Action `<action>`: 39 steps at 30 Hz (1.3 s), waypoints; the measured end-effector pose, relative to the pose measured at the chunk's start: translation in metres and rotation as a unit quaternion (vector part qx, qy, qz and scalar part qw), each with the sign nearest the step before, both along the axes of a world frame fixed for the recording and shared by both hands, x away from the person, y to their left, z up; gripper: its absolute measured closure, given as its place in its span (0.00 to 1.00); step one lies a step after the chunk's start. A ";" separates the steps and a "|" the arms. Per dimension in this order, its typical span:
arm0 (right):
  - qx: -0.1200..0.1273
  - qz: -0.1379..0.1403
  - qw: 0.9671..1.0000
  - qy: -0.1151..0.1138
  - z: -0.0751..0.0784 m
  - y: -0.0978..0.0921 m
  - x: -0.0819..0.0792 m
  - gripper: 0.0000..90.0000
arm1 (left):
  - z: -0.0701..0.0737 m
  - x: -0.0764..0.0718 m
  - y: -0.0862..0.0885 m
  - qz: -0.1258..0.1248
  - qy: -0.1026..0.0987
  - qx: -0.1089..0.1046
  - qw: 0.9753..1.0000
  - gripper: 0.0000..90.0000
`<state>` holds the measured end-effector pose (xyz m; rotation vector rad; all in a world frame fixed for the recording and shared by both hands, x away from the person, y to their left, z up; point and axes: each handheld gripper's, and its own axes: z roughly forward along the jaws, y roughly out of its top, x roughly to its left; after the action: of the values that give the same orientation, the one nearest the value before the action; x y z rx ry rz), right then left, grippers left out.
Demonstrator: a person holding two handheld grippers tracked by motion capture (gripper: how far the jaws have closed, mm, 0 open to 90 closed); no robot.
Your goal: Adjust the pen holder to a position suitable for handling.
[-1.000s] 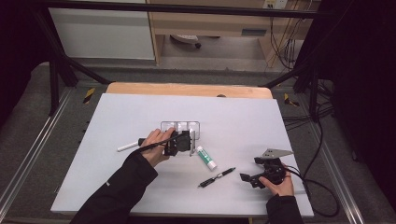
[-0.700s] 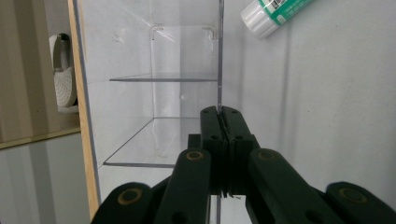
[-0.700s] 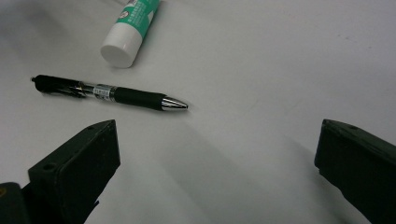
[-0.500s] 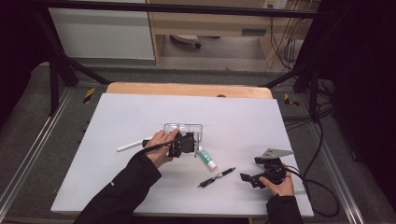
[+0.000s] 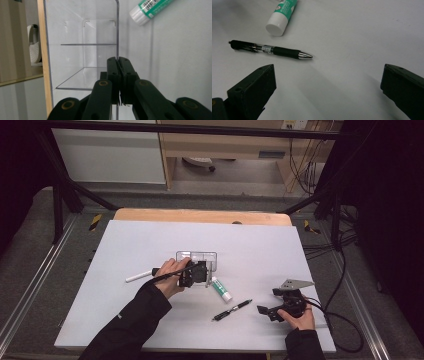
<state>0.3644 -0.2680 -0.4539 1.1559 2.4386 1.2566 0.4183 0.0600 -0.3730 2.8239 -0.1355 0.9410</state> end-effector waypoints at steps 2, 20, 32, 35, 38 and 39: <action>-0.001 0.000 1.000 -0.001 0.000 0.000 0.000 0.01 | 0.000 0.002 0.001 0.002 -0.008 -0.006 1.000 0.94; -0.001 -0.001 1.000 -0.002 0.001 -0.001 0.000 0.01 | 0.001 0.034 0.010 0.045 -0.038 -0.088 0.994 0.78; -0.001 -0.002 1.000 -0.001 0.001 -0.001 0.000 0.01 | 0.011 0.027 0.025 0.065 -0.013 -0.137 0.988 0.52; -0.001 -0.002 1.000 -0.001 0.000 0.000 0.000 0.01 | 0.013 0.025 0.030 0.073 -0.007 -0.159 0.984 0.44; -0.001 -0.001 1.000 -0.001 0.000 0.000 0.000 0.01 | 0.017 0.022 0.036 0.079 0.001 -0.187 0.979 0.37; -0.002 -0.002 1.000 -0.001 0.001 -0.001 0.000 0.01 | 0.019 0.018 0.040 0.076 0.005 -0.200 0.977 0.35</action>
<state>0.3641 -0.2686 -0.4533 1.1573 2.4355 1.2518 0.4367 0.1001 -0.3541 2.4895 0.2466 0.8693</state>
